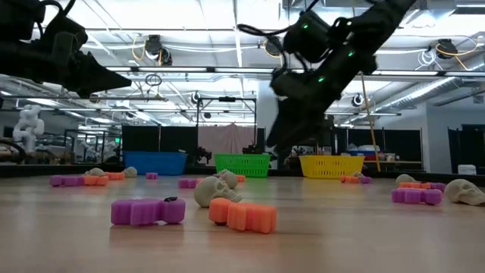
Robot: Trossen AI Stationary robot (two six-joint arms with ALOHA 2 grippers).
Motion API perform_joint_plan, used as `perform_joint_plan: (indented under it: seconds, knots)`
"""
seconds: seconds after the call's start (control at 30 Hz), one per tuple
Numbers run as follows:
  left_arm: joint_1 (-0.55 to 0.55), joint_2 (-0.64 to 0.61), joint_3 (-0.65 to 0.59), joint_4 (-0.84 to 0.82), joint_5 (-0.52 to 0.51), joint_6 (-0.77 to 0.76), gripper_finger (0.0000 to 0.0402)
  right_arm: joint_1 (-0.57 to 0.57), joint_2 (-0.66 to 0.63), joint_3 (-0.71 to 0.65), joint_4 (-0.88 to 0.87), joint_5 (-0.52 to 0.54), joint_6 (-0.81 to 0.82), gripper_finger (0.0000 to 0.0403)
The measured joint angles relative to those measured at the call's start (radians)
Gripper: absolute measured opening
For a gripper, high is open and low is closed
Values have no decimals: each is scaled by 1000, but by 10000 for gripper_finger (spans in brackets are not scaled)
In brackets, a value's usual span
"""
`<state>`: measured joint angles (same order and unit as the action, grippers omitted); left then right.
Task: Sort Halloween decoration
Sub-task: Put the orange skeleton toy into the green basket
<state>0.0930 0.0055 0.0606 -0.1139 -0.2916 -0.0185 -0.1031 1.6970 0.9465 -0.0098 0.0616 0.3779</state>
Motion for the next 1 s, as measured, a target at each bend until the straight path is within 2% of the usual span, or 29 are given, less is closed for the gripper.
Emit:
perform_joint_plan:
  seconds: [0.2,0.43,0.67,0.77,1.0]
  knots:
    - [0,0,0,0,0,0,11,7,151,93,99,148,2,200]
    - [0,0,0,1,0,0,11,-16,279,209,106,151,13,199]
    - [0,0,0,1,0,0,11,-50,315,225,58,151,43,193]
    - [0,0,0,0,0,0,11,-65,315,225,14,149,56,172]
    - [0,0,0,0,0,0,11,-81,313,225,5,107,55,94]
